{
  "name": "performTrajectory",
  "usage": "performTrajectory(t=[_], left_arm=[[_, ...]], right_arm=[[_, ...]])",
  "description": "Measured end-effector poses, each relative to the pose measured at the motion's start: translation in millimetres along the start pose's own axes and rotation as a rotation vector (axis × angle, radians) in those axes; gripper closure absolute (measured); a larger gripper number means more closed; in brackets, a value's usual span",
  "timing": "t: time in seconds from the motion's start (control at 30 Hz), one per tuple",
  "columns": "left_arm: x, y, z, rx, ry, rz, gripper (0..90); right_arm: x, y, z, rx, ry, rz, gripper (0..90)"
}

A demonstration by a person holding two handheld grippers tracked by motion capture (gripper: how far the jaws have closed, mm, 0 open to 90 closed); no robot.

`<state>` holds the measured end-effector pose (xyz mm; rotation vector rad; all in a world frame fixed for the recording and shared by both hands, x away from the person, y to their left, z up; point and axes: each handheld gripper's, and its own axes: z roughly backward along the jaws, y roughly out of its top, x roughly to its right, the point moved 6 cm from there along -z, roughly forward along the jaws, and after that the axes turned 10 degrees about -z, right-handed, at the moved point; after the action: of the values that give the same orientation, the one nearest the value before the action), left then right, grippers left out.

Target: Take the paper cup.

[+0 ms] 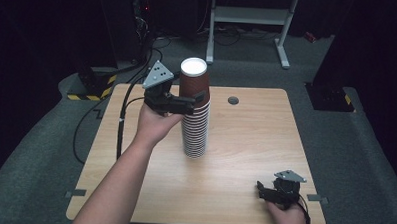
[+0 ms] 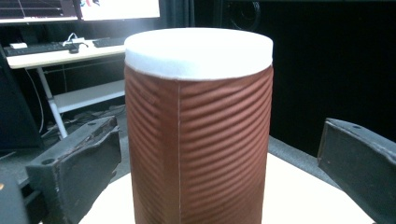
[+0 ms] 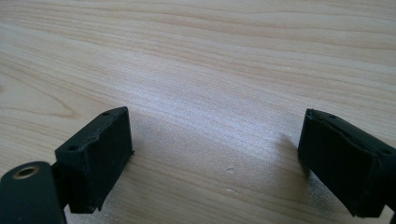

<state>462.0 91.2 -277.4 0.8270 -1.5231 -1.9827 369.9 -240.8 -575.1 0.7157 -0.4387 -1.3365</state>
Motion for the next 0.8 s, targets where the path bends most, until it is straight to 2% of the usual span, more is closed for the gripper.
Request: performTrajectory(t=[0.1, 0.23, 0.43, 0.6, 0.8], left_arm=[[-2.8, 0.5, -3.2, 0.006, 0.0, 0.011, 0.6], [-4.7, -1.9, -10.1, -0.013, -0.006, 0.011, 0.7], [-6.9, -5.9, -18.3, -0.015, -0.014, 0.026, 2.3], [-6.6, -10.5, -21.9, -0.008, -0.013, 0.029, 6.0], [-8.1, -11.4, -19.6, 0.012, 0.004, 0.024, 15.3]], right_arm=[[0.0, 0.0, 0.0, 0.0, 0.0, 0.0, 9.4], [0.0, 0.0, 0.0, 0.0, 0.0, 0.0, 9.4], [0.0, 0.0, 0.0, 0.0, -0.001, 0.0, 9.4], [0.0, 0.0, 0.1, -0.001, 0.0, 0.0, 9.4], [0.0, 0.0, 0.1, -0.001, 0.0, 0.0, 9.4]])
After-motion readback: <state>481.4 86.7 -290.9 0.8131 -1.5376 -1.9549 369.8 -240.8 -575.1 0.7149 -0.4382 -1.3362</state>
